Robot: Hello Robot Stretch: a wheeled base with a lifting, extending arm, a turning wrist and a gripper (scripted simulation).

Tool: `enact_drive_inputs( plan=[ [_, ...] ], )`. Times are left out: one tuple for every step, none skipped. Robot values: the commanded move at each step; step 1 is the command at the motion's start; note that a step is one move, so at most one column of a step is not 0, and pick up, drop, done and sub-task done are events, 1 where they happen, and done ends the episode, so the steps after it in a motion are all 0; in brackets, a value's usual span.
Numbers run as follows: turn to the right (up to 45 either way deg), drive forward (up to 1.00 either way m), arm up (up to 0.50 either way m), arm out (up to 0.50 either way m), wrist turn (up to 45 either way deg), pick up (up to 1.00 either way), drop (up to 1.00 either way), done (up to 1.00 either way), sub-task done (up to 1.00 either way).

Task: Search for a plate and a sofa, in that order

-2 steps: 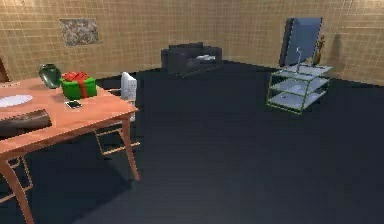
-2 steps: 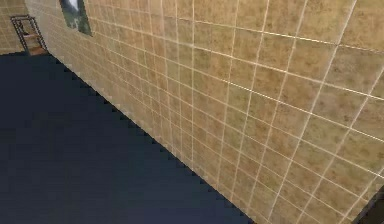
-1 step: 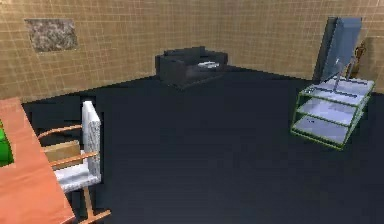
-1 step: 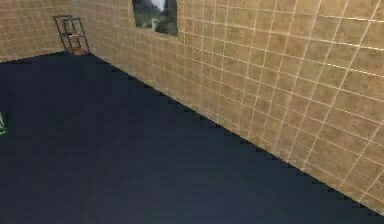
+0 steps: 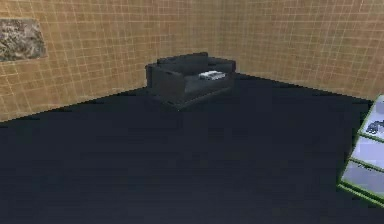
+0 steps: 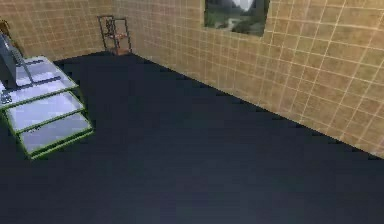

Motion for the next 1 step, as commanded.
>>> enact_drive_inputs(
  plan=[
    [0.0,1.0,0.0,0.0,0.0,0.0,0.0,0.0,0.0]
  ],
)
